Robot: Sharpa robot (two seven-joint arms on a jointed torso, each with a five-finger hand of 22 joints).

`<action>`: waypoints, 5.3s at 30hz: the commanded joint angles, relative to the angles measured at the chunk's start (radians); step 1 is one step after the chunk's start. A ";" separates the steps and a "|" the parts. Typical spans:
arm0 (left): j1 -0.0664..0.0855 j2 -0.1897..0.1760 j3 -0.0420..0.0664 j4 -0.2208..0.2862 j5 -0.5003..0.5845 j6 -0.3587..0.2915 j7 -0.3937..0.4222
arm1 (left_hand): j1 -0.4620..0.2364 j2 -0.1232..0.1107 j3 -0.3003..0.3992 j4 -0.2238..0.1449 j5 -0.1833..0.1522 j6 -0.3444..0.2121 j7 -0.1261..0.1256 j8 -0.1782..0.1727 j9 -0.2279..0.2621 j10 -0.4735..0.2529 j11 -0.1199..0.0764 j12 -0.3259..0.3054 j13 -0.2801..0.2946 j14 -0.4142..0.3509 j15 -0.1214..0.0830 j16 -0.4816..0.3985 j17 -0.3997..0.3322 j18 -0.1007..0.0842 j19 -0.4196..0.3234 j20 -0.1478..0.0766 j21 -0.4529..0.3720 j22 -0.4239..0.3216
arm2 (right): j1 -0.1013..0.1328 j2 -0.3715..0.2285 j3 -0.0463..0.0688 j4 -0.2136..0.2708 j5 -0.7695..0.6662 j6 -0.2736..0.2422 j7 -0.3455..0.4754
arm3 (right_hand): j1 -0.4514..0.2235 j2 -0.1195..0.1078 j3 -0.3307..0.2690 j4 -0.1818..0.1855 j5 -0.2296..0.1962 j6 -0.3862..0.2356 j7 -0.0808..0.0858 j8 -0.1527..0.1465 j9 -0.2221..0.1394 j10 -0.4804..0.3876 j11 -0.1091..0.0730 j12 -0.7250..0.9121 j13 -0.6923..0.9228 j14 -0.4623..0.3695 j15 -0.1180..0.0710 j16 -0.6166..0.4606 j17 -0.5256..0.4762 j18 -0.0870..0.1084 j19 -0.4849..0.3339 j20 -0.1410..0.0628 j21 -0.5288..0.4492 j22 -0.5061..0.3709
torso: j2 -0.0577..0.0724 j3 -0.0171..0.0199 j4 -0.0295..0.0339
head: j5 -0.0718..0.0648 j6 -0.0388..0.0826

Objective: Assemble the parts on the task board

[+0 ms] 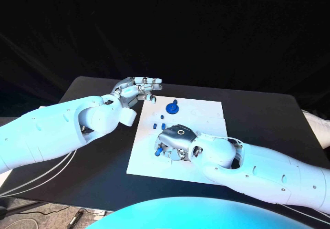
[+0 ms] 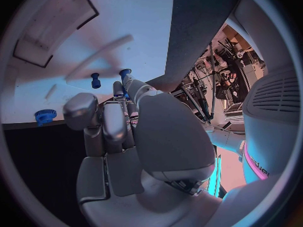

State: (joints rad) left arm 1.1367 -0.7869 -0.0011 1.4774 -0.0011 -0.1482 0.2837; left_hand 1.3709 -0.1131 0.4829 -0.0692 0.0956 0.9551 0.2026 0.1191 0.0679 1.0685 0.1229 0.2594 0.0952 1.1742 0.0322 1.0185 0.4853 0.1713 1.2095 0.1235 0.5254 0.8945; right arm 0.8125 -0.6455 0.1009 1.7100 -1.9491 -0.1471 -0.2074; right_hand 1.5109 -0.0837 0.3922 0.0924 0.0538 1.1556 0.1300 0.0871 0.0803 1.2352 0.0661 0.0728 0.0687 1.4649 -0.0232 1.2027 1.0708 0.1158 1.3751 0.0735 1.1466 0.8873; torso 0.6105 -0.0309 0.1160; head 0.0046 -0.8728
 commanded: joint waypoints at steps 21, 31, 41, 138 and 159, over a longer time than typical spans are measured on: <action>0.000 0.000 0.000 0.003 0.004 0.015 0.005 | 0.001 0.008 -0.005 -0.001 0.006 -0.005 0.002 0.005 0.000 -0.005 0.000 0.002 0.000 -0.003 -0.003 -0.001 -0.001 0.010 -0.008 -0.002 -0.006 -0.001 | 0.000 0.015 -0.002 -0.021 0.048 -0.077 0.020 | -0.116 -0.058 -0.107 0.010 0.007 -0.175 0.032 -0.026 -0.015 -0.240 0.042 -0.009 -0.007 0.015 0.034 -0.047 -0.074 0.021 -0.038 0.037 -0.059 -0.090 | 0.000 0.0014 0.0003 | -0.005 0.000; 0.000 -0.004 0.000 0.002 0.002 0.016 0.004 | 0.001 0.009 -0.007 -0.002 0.006 -0.007 0.002 0.007 0.001 -0.008 0.001 0.006 0.000 -0.005 -0.003 0.001 -0.002 0.010 -0.008 -0.001 -0.007 -0.002 | 0.004 -0.110 0.034 0.070 0.226 -0.198 0.017 | -0.118 -0.044 -0.130 0.009 0.023 -0.170 0.037 -0.020 -0.011 -0.182 0.037 0.029 0.002 0.012 0.032 -0.056 -0.089 0.022 -0.036 0.037 -0.059 -0.092 | -0.003 0.0003 -0.0038 | -0.026 0.000; 0.000 -0.015 -0.002 0.004 -0.001 0.014 0.004 | 0.001 0.009 -0.007 -0.002 0.006 -0.007 0.002 0.007 0.001 -0.008 0.001 0.006 0.000 -0.005 -0.003 0.001 -0.002 0.010 -0.008 -0.001 -0.007 -0.002 | 0.042 -0.355 0.056 0.197 0.502 -0.236 -0.091 | -0.183 -0.050 -0.192 0.058 0.161 -0.098 -0.009 0.036 0.006 0.119 -0.039 0.265 0.149 0.051 -0.025 0.080 0.073 -0.008 0.035 -0.017 0.071 0.090 | -0.008 -0.0038 -0.0300 | -0.069 0.000; -0.005 -0.019 -0.009 0.000 0.003 0.025 -0.003 | 0.000 0.010 -0.009 -0.002 0.006 -0.009 0.003 0.010 0.001 -0.012 0.001 0.010 0.000 -0.006 -0.002 0.002 -0.003 0.010 -0.008 -0.001 -0.007 -0.002 | -0.080 -0.344 0.046 0.168 0.184 0.034 -0.378 | -0.187 0.025 -0.530 0.162 0.294 -0.130 -0.041 0.204 0.136 0.115 -0.058 1.081 1.124 0.063 -0.042 0.220 0.245 -0.033 0.057 -0.033 0.184 0.253 | -0.010 -0.0045 -0.0388 | -0.095 0.000; -0.006 -0.015 -0.009 -0.001 0.007 0.025 -0.001 | -0.002 0.011 -0.011 -0.001 0.006 -0.010 0.003 0.011 0.001 -0.013 0.001 0.012 0.000 -0.006 -0.002 0.003 -0.004 0.010 -0.008 0.000 -0.008 -0.002 | -0.095 -0.310 0.045 0.117 0.213 0.040 -0.371 | -0.236 0.051 -0.561 0.197 0.365 -0.132 -0.043 0.203 0.149 0.118 -0.059 1.073 1.131 0.063 -0.042 0.221 0.247 -0.033 0.056 -0.033 0.185 0.256 | -0.011 -0.0068 -0.0380 | -0.098 0.000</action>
State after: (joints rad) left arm 1.1307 -0.8042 -0.0102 1.4753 -0.0008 -0.1411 0.2762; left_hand 1.3709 -0.1131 0.4775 -0.0693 0.0956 0.9499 0.2044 0.1230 0.0679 1.0614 0.1229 0.2706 0.0953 1.1725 0.0344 1.0185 0.4826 0.1713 1.2095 0.1234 0.5208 0.8933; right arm 0.7322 -0.9609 0.1578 1.8357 -1.7549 -0.1652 -0.5881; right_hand 1.2796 -0.0328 -0.1658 0.2885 0.4162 1.0268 0.0875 0.2934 0.2296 1.3525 0.0112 1.1513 1.1994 1.4647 -0.0589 1.4195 1.3079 0.0997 1.4304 0.0469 1.3284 1.1419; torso 0.5999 -0.0370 0.0778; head -0.0921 -0.8728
